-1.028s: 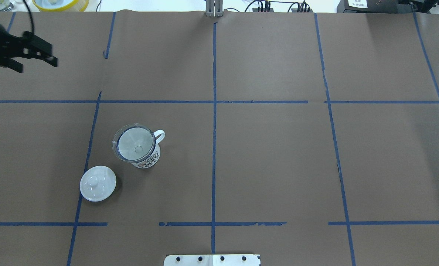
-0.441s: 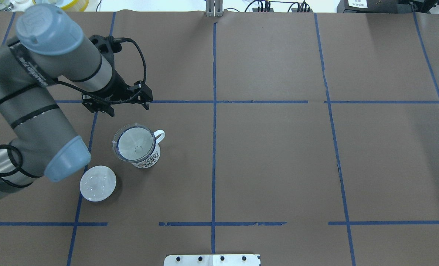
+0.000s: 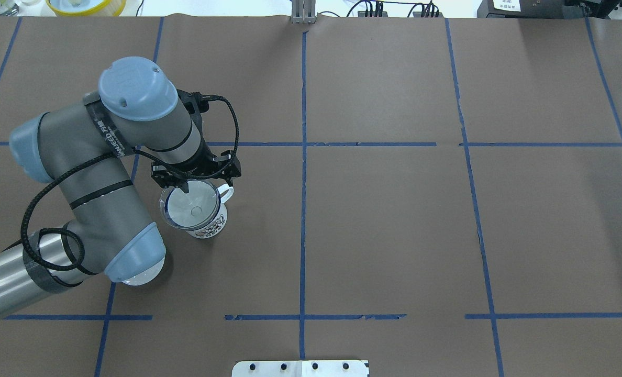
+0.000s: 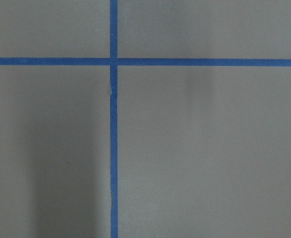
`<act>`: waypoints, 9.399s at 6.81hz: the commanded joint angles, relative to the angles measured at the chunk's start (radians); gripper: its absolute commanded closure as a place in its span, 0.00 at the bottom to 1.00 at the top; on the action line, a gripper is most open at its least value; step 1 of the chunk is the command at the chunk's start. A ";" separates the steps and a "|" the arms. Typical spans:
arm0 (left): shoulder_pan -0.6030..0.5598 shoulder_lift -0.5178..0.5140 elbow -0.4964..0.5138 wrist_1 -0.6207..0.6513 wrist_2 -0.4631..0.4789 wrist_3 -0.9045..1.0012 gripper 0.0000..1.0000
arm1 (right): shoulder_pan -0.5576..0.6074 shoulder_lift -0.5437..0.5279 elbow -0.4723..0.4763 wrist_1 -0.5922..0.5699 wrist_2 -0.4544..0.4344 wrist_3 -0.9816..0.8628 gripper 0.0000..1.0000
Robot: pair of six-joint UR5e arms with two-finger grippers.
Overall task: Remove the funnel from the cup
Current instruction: 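Reach the left gripper down over the glass funnel in the white mug, then close the left gripper on the rim of the glass funnel, then lift the funnel out of the mug with the left gripper, then carry the funnel farther from the robot and set it on the table, then move the left gripper over the round white lid beside the mug, then lower the left gripper and grasp the knob of the white lid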
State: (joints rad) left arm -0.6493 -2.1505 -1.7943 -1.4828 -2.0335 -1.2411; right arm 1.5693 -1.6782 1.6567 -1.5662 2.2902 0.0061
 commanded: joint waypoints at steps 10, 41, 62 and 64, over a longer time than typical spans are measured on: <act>-0.114 -0.043 -0.257 0.227 -0.005 0.000 1.00 | 0.000 0.000 0.000 0.000 0.000 0.000 0.00; 0.112 0.518 -0.177 -0.384 0.133 -0.095 0.00 | 0.000 0.000 -0.002 0.000 0.000 0.000 0.00; 0.151 0.552 -0.212 -0.419 0.127 -0.149 0.46 | 0.000 0.000 0.000 0.000 0.000 0.000 0.00; 0.151 0.541 -0.212 -0.419 0.128 -0.149 0.46 | 0.000 0.000 0.000 0.000 0.000 0.000 0.00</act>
State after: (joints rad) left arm -0.4979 -1.6040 -2.0058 -1.9022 -1.9063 -1.3898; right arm 1.5693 -1.6782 1.6567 -1.5662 2.2902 0.0061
